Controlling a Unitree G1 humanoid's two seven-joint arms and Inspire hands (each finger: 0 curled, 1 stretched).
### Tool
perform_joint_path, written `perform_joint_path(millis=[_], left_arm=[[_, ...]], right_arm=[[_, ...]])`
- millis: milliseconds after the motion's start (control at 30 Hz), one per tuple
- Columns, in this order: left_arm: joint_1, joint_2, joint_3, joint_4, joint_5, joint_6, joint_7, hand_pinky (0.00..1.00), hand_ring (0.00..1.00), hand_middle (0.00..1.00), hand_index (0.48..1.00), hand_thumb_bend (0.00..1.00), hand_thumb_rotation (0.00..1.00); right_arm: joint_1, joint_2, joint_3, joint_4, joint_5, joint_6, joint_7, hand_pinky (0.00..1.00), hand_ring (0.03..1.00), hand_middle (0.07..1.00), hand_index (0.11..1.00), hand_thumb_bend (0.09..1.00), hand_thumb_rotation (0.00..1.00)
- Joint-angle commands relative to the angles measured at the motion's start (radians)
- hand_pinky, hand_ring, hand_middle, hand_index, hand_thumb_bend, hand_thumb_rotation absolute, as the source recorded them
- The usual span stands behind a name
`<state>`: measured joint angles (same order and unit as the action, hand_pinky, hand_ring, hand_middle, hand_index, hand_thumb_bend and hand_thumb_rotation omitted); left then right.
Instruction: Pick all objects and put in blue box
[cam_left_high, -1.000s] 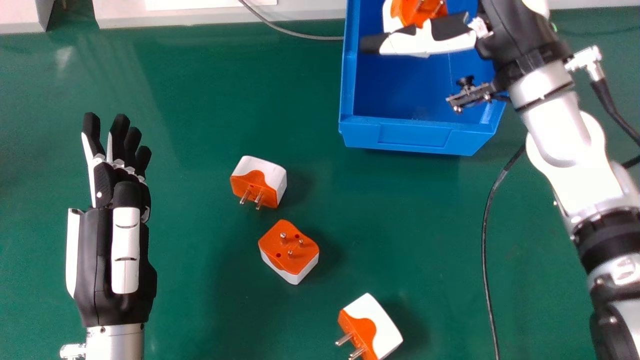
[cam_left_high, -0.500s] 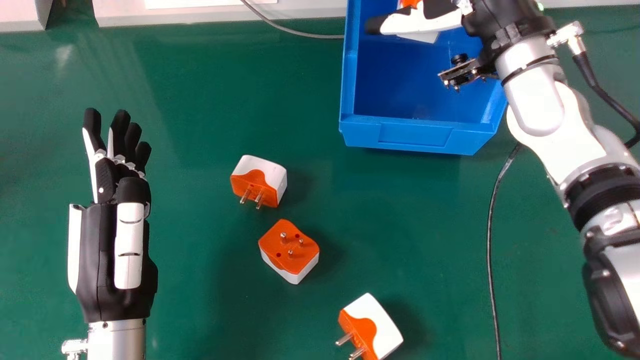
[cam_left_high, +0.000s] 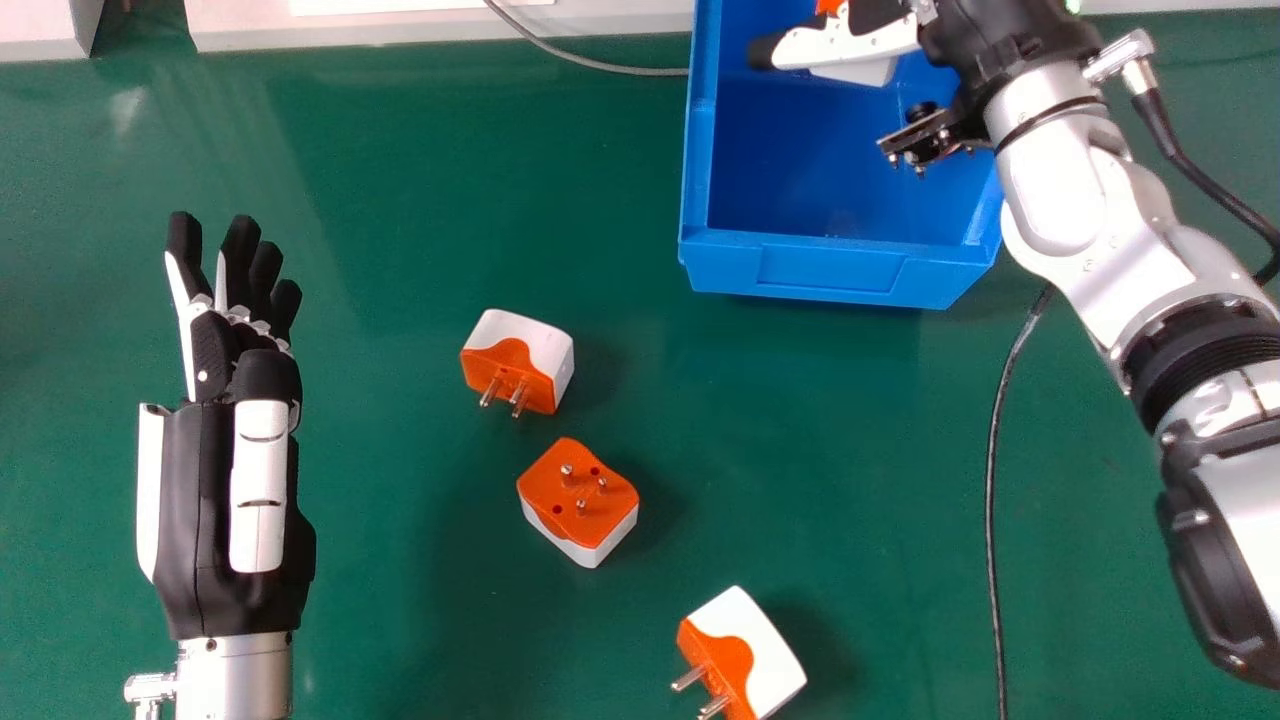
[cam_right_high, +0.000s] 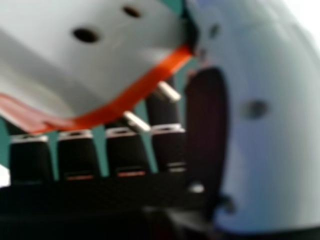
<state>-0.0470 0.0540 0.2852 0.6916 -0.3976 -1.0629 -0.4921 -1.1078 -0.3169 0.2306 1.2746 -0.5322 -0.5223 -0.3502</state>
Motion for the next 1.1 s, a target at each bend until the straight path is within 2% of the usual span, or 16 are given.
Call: perform_joint_path(millis=[0,167,233,367,500,600,700,767,933,1000,1067], left_arm=[[-0.014,0.003,0.002,-0.002,0.007,-0.030,0.003,1.00,1.00,1.00,0.996,0.58,0.85],[-0.019,0.009,0.005,0.011,0.002,-0.037,0.001,1.00,1.00,1.00,0.990,0.57,0.85],[-0.020,0.010,0.005,0.014,0.005,-0.040,0.003,1.00,1.00,1.00,0.983,0.57,0.86],[-0.021,0.007,0.001,0.015,0.015,-0.044,0.011,1.00,1.00,1.00,0.977,0.57,0.86],[-0.021,0.012,0.001,0.019,0.037,-0.049,0.030,1.00,1.00,1.00,0.965,0.57,0.86],[-0.019,0.015,0.000,0.016,0.044,-0.048,0.037,1.00,1.00,1.00,0.958,0.56,0.86],[-0.021,0.016,0.001,0.025,0.051,-0.053,0.044,1.00,1.00,1.00,0.951,0.56,0.87],[-0.018,0.014,-0.001,0.019,0.059,-0.051,0.054,1.00,1.00,1.00,0.946,0.56,0.87],[-0.013,0.013,-0.010,0.009,0.061,-0.047,0.061,1.00,1.00,1.00,0.932,0.56,0.87],[-0.012,0.013,-0.010,0.011,0.065,-0.047,0.066,1.00,1.00,1.00,0.929,0.56,0.87],[-0.012,0.015,-0.009,0.015,0.063,-0.049,0.065,1.00,1.00,1.00,0.929,0.56,0.87]], right_arm=[[-0.069,0.001,0.006,0.005,-0.003,0.012,-0.025,0.31,0.435,0.510,0.511,0.497,0.00],[-0.074,0.017,0.037,0.034,-0.024,0.064,-0.035,0.31,0.430,0.505,0.509,0.497,0.00],[-0.073,0.024,0.048,0.040,-0.034,0.083,-0.038,0.32,0.428,0.501,0.508,0.498,0.00],[-0.069,0.048,0.077,0.056,-0.055,0.128,-0.042,0.32,0.425,0.498,0.507,0.498,0.00],[-0.074,0.067,0.093,0.063,-0.070,0.152,-0.050,0.33,0.425,0.492,0.506,0.499,0.00],[-0.076,0.075,0.117,0.067,-0.092,0.171,-0.071,0.33,0.425,0.490,0.506,0.499,0.00],[-0.077,0.080,0.125,0.073,-0.102,0.178,-0.075,0.33,0.426,0.488,0.506,0.499,0.00],[-0.077,0.083,0.125,0.076,-0.103,0.184,-0.070,0.33,0.424,0.486,0.506,0.499,0.00],[-0.073,0.086,0.132,0.084,-0.109,0.207,-0.073,0.34,0.419,0.486,0.507,0.499,0.00],[-0.071,0.087,0.135,0.086,-0.112,0.217,-0.073,0.34,0.419,0.488,0.508,0.499,0.00],[-0.070,0.088,0.142,0.086,-0.118,0.227,-0.079,0.34,0.419,0.488,0.508,0.499,0.00]])
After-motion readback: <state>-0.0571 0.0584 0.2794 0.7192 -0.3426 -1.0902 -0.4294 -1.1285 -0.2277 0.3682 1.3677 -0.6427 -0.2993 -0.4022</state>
